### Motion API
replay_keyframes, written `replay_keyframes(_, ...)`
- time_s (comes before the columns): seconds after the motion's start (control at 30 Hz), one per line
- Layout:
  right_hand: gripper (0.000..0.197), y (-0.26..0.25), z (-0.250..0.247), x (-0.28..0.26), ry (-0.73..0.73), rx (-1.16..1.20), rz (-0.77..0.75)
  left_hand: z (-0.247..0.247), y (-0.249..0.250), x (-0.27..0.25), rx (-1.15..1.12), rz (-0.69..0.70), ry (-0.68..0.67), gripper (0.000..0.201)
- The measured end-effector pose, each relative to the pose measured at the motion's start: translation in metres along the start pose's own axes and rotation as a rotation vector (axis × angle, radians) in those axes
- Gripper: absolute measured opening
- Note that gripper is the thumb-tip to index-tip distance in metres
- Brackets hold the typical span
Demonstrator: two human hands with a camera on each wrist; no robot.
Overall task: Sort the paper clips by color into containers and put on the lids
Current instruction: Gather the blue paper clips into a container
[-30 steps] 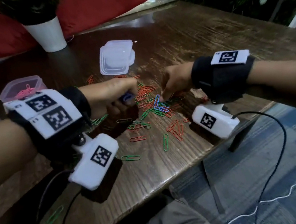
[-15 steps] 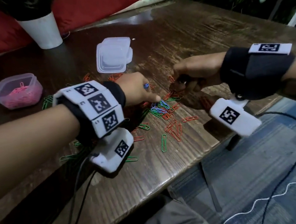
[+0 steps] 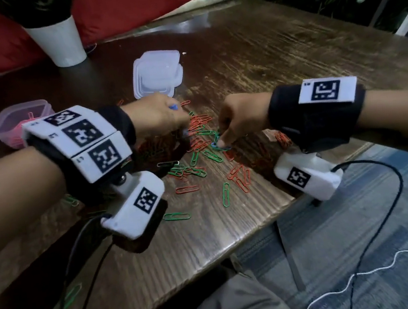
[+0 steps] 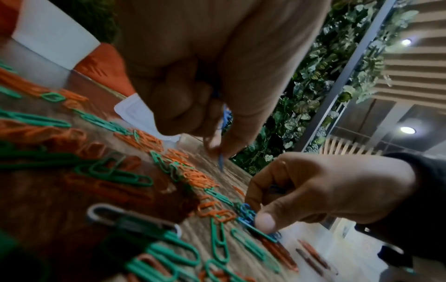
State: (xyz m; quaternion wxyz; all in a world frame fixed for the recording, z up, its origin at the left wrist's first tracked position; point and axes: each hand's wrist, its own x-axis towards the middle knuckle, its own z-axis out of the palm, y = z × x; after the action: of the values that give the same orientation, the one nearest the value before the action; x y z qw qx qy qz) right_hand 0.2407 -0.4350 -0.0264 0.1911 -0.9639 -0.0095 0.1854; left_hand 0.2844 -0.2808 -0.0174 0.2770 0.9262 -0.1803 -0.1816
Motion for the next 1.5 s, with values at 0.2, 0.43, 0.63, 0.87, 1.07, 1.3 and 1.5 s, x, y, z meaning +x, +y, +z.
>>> replay_keyframes(0.2,0.022,0.015,-0.009,0.002,-0.092,0.476,0.02,-0.005,0.001,-0.004,-0.687,-0.239,-0.177,0.033)
replay_keyframes(0.43,0.017,0.021,-0.015,-0.007,-0.121,0.744,-0.026,0.004,0.002,-0.009,-0.639,-0.141,-0.27,0.033)
replay_keyframes(0.63,0.015,0.014,-0.011,-0.016,-0.065,0.837,-0.06,0.016,0.004,-0.025,-0.583,-0.028,-0.28,0.033)
replay_keyframes(0.87,0.018,0.005,-0.004,-0.02,0.115,0.997,-0.049,0.023,0.004,-0.029,-0.57,0.013,-0.134,0.025)
replay_keyframes(1.07,0.029,0.017,-0.02,-0.016,0.255,1.13,0.152,0.025,-0.005,-0.033,-0.446,0.112,0.027,0.027)
replay_keyframes(1.3,0.035,0.031,-0.023,-0.016,0.089,1.048,0.195,0.006,-0.002,-0.022,0.329,0.077,0.066,0.041)
replay_keyframes(1.5,0.027,0.037,-0.02,-0.017,-0.117,0.983,0.172,0.019,0.015,-0.008,0.496,0.415,0.061,0.021)
